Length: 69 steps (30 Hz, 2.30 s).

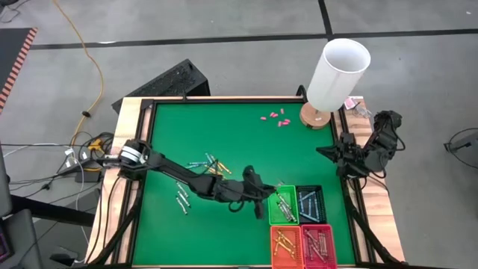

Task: Sort crayons
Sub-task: Put the black crayon into the green bin

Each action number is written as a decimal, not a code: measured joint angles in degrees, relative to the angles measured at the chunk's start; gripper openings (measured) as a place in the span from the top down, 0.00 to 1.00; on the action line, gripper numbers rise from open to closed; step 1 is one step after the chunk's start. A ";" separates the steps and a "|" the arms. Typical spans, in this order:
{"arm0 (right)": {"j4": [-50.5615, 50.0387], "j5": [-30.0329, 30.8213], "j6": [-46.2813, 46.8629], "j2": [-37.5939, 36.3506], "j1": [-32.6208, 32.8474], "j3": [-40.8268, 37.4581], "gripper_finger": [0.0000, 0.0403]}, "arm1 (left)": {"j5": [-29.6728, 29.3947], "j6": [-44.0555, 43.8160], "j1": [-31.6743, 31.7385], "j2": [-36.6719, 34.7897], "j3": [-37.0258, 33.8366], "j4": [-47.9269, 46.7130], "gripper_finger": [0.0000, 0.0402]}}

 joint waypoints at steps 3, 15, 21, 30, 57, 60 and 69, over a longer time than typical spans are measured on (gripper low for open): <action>0.09 -0.04 0.00 0.02 -0.03 -0.02 1.00 | 1.68 2.03 0.00 3.15 3.97 0.24 1.00; 0.14 -0.04 0.00 0.00 0.00 0.00 1.00 | 7.66 4.44 0.48 13.83 15.86 -1.52 0.99; 0.08 -0.04 0.00 0.00 0.00 -0.01 1.00 | 7.48 2.90 0.75 15.16 15.93 -3.83 0.93; 0.09 -0.02 0.00 0.00 0.00 -0.01 1.00 | 8.80 3.73 0.75 15.27 15.94 -6.50 0.73; 0.09 -0.07 0.02 0.00 0.00 -0.02 1.00 | 2.19 -10.04 -7.32 -1.91 15.96 -65.49 0.62; 0.10 -0.07 0.02 0.00 0.00 -0.01 1.00 | 1.82 -16.21 -9.97 -2.34 15.96 -75.39 0.62; 0.10 -0.07 0.02 0.00 0.00 -0.01 1.00 | 4.48 -26.21 -16.31 -2.45 15.89 -92.55 0.62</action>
